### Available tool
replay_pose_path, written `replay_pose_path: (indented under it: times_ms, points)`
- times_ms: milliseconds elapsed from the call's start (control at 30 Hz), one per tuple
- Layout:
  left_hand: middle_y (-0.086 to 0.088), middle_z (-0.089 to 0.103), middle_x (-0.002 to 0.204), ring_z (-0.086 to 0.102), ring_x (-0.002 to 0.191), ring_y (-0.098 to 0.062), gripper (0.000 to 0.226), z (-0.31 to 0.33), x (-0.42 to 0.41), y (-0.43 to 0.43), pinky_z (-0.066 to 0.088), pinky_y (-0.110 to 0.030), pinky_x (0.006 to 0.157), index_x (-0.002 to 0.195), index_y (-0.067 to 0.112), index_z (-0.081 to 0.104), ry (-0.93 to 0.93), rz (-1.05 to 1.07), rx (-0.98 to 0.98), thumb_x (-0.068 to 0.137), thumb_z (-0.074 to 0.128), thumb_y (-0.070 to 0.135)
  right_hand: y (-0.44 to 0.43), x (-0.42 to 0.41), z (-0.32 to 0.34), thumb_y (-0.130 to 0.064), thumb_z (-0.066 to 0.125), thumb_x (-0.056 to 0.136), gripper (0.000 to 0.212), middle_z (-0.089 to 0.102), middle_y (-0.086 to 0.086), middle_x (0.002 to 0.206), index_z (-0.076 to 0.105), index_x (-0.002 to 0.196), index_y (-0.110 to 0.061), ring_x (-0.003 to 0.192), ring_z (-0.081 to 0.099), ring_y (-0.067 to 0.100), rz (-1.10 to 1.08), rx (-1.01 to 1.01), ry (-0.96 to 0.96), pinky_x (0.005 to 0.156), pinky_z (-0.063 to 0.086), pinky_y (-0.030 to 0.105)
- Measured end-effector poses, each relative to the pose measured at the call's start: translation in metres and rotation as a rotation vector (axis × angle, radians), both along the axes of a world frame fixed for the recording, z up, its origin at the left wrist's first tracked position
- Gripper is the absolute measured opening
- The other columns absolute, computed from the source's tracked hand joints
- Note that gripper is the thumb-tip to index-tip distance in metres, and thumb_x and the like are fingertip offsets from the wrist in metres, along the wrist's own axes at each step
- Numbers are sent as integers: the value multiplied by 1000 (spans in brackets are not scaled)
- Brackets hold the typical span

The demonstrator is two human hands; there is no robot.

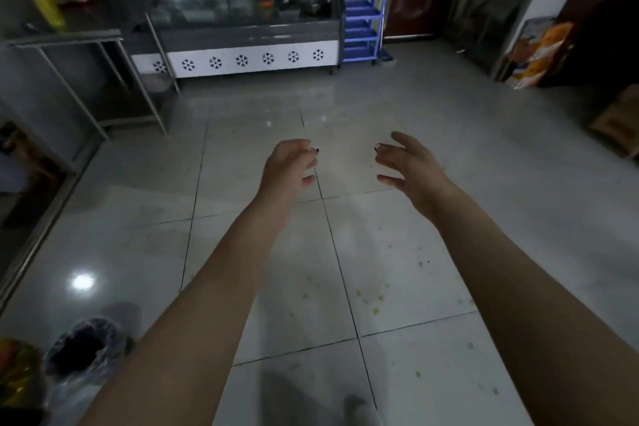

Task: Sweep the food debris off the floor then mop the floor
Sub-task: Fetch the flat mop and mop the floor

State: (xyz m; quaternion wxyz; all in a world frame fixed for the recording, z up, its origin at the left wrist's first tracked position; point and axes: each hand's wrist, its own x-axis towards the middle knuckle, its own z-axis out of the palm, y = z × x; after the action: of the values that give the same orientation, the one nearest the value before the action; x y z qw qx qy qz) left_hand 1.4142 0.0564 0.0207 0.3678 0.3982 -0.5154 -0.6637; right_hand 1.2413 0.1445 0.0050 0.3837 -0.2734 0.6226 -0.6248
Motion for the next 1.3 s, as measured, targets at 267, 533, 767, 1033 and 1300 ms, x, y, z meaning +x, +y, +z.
replay_pose_path:
  times_ms: [267,533,767,1033,1300]
  points:
    - [-6,63,99,61,95,-18,15,5,-113,-12,51,-27,73,83,22,54,-7,-31,-2,88,58,9,-13,-98,6,-15,65,85,61,55,5,127,38,140,-15,109,58,16,-50,-51,-3,87,52,37]
    - [-7,62,100,60,95,-18,15,7,-270,-20,51,-28,77,86,21,54,13,-64,16,89,56,7,-29,-238,18,-15,65,86,61,53,5,131,37,140,-15,110,56,17,-54,-11,48,86,49,33]
    - [-9,63,108,61,101,-19,13,10,-371,-46,51,-32,83,99,15,54,-22,-85,4,88,58,8,-44,-334,14,-16,60,89,57,49,7,136,36,141,-13,115,52,19,-80,1,45,96,46,38]
    - [-6,63,103,59,98,-16,11,4,-488,-120,51,-33,85,94,17,56,-1,-134,-39,89,56,7,-114,-440,-1,-19,60,89,65,47,7,138,28,145,-14,113,51,20,-143,27,113,95,46,37]
    - [-9,61,108,59,98,-18,12,-1,-652,-261,50,-32,81,101,13,54,-10,-214,-70,90,55,9,-249,-585,7,-16,59,90,56,50,7,136,37,140,-12,112,51,18,-210,45,85,96,44,38]
